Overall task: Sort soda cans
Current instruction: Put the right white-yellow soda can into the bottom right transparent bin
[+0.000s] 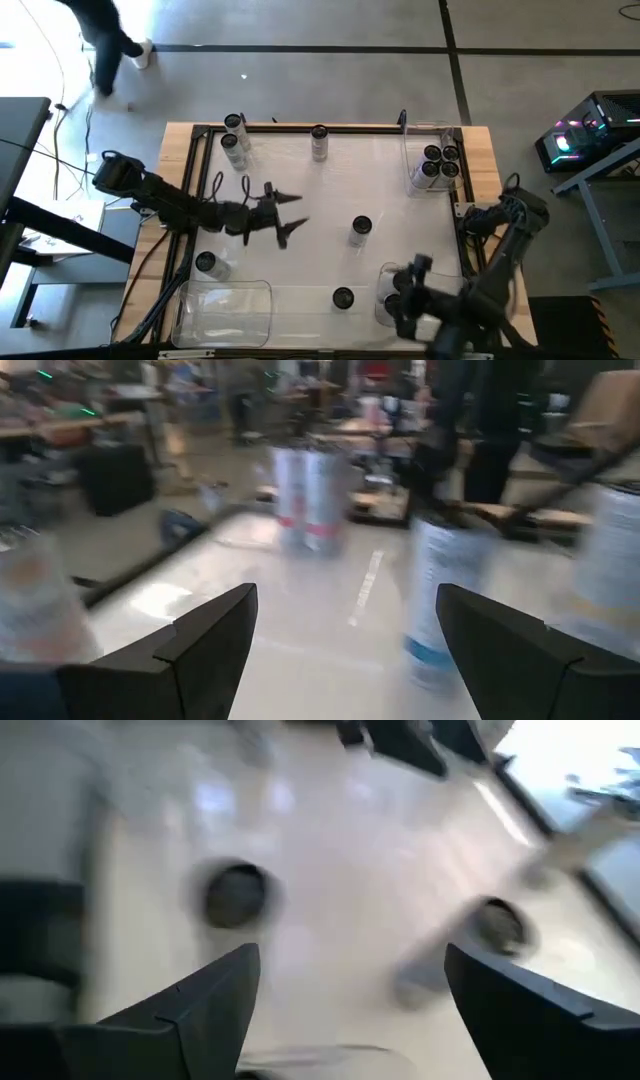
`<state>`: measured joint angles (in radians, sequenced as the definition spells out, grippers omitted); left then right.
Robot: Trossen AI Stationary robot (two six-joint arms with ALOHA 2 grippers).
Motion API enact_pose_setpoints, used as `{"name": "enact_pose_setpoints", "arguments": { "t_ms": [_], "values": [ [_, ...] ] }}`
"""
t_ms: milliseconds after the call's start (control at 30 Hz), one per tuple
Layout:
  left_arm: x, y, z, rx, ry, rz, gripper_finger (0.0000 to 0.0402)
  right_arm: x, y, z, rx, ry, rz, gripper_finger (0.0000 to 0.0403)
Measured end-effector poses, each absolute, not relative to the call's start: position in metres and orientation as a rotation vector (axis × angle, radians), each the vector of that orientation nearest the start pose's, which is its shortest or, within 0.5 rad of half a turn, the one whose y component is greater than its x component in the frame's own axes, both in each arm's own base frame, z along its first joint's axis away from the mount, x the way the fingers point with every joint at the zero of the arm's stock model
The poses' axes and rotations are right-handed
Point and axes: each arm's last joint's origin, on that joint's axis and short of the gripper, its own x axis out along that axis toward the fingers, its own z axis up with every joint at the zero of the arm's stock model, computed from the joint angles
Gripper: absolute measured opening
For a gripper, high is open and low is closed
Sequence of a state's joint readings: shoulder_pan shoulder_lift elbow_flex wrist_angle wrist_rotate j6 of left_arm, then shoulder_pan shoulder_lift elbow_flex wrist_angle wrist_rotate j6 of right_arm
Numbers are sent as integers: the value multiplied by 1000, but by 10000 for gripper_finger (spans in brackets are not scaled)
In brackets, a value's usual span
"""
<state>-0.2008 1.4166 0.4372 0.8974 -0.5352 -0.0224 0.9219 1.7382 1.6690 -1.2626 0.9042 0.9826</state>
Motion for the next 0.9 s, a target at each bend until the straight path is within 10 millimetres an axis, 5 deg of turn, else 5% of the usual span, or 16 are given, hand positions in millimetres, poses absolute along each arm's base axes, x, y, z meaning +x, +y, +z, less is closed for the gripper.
{"name": "enact_pose_setpoints", "arguments": {
  "t_ms": [200,400,633,900],
  "values": [
    [287,34,219,-20,127,352,303,234,184,319,-177,844,-453,314],
    [298,113,242,69,257,551,303,224,126,340,-153,719,-413,314],
    [299,170,224,45,316,558,303,202,89,341,-130,552,-385,314],
    [308,197,194,45,267,535,303,200,74,320,-152,476,-316,314]
  ]
}}
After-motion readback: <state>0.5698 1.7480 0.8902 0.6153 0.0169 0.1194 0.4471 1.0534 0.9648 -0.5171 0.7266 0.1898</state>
